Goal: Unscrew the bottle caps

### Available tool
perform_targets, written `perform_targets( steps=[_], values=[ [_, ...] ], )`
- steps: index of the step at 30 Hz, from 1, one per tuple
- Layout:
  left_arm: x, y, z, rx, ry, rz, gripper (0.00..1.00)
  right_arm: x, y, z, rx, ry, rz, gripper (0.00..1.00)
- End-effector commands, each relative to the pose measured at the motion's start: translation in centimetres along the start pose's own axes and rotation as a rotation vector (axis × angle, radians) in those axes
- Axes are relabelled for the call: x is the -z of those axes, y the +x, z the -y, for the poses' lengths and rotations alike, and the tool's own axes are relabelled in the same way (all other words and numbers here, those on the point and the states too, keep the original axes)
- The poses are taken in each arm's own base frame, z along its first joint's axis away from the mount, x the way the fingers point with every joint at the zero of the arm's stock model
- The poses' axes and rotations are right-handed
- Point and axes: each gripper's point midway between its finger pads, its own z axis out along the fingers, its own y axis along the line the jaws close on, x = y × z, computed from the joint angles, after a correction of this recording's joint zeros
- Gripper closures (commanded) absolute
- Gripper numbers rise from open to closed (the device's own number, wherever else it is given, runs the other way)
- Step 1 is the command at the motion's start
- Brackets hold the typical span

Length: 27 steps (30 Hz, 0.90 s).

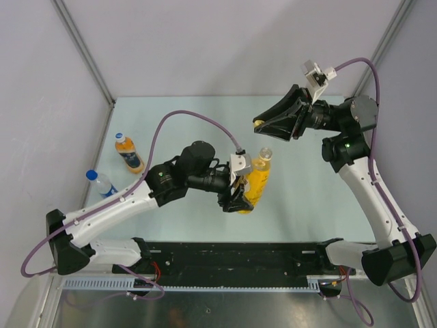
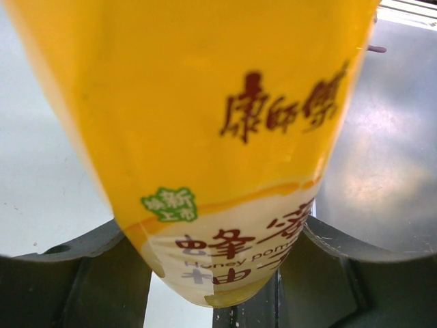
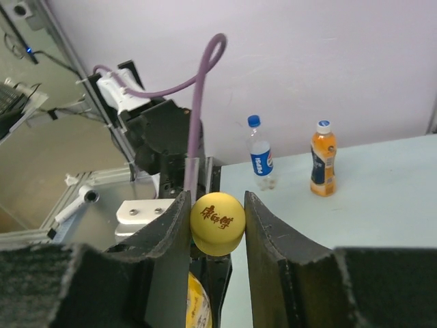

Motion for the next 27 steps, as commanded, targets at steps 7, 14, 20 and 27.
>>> perform_targets(
  steps=[7, 14, 20, 27],
  values=[
    [1.1, -0.8, -1.0, -0.049, -0.083, 0.055, 1.00, 2.6, 1.1, 9.1, -0.128, 0.427, 0.078, 1.00],
    [1.3, -0.1, -2.4, -0.035, -0.169, 0.049, 1.00, 5.6, 6.5, 14.9, -0.229, 0.696, 0.053, 1.00],
    [2.1, 0.3, -4.7, -0.007, -0.317, 0.051, 1.00, 8.5, 13.3, 18.4, -0.322, 0.866, -0.001, 1.00],
    [3.4, 1.0, -7.6, 0.043, -0.509, 0.066, 1.00, 13.4, 22.6, 21.8, -0.474, 1.159, -0.133, 1.00]
  ],
)
